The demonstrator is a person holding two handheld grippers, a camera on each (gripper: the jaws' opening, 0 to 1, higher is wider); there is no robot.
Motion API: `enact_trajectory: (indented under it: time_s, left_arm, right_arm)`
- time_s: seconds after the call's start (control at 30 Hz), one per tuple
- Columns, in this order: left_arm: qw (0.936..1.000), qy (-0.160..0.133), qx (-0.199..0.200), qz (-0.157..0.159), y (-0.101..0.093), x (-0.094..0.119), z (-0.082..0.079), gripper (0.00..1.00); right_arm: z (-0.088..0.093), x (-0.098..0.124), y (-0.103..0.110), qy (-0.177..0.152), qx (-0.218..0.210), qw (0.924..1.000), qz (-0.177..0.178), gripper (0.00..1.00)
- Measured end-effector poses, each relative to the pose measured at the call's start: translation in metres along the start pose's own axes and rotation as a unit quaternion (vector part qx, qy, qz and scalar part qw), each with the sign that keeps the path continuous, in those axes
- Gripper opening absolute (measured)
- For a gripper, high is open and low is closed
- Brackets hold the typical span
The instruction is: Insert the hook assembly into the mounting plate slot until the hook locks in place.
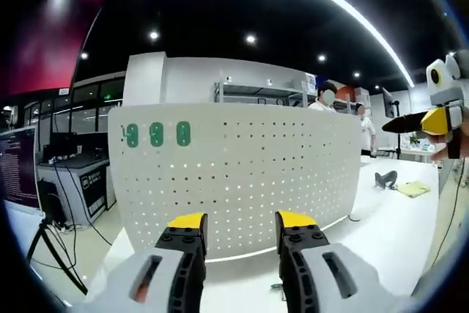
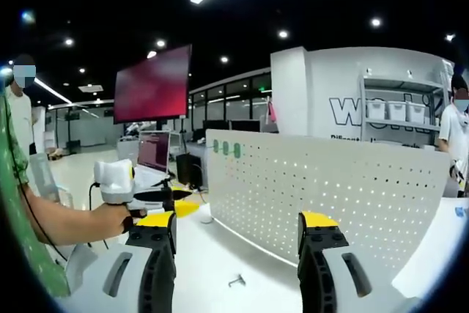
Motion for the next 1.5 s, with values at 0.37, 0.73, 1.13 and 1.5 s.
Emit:
enact_trajectory:
  time_s: [0.37,0.73,1.13,1.5]
  left_arm:
    - [0.9996,0.023,0.009,0.012,-0.017,0.018,0.022,0.38]
    - [0.9988,0.038,0.024,0.017,-0.025,0.028,0.040,0.37]
    - [0.9982,0.052,0.016,0.025,-0.031,0.031,0.054,0.36]
    - [0.9973,0.063,0.015,0.035,-0.037,0.033,0.064,0.36]
  right_arm:
    - [0.010,0.001,0.003,0.008,-0.007,0.9999,-0.003,0.68]
    - [0.024,-0.001,0.005,0.024,-0.012,0.9996,-0.006,0.68]
    - [0.036,-0.003,0.001,0.040,-0.018,0.9990,-0.006,0.67]
    - [0.067,-0.010,-0.010,0.072,-0.035,0.9968,-0.001,0.65]
Point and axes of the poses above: the point that each gripper's makers call its tool centre point, and the gripper's own axes: x roughly backward along the fingers, y roughly to its left, z roughly out of its underside, the point moved 5 cm from there along x, roughly backward along the fingers, and after that the axes turned 4 degrees about -x, right-handed, at the moved point
